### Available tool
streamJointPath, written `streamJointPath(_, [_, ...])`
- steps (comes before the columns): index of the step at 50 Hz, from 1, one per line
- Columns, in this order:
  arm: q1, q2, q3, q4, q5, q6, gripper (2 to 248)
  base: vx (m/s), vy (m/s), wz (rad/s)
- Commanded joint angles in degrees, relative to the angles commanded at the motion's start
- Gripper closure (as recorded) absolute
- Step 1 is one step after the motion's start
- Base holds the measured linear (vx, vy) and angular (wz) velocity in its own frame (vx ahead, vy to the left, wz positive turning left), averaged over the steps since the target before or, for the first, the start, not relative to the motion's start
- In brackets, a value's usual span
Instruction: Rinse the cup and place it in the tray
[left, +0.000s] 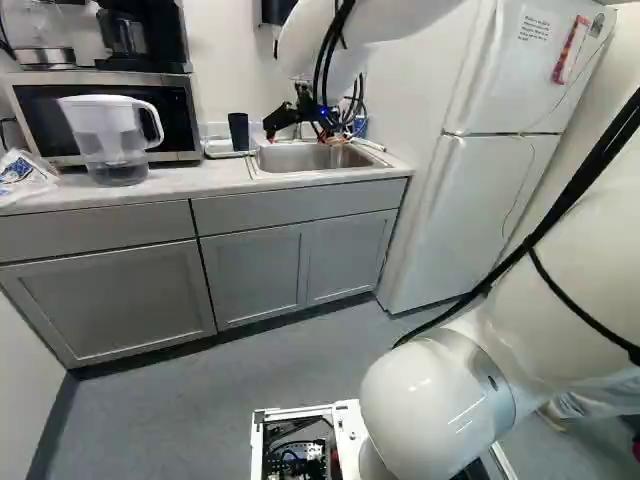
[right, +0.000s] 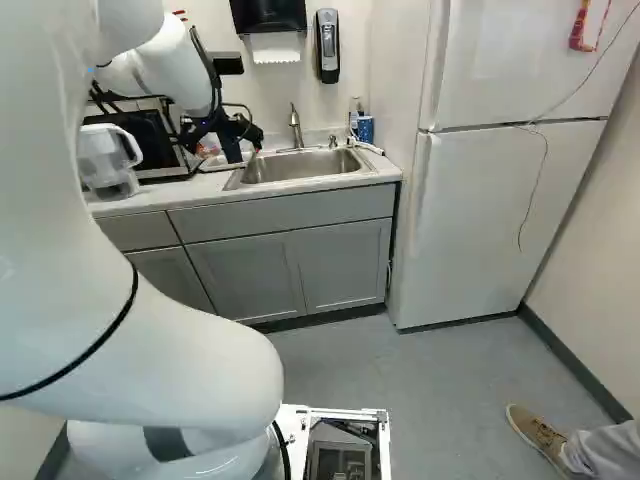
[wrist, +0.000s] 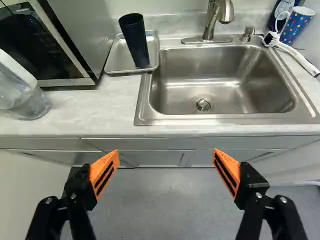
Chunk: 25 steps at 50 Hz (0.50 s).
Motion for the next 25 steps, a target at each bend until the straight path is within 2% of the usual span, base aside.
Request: streamJointPath(25, [-2.04,0.65,6.22,0.15,8.32,-0.63,3,0.000,0.000,0.000])
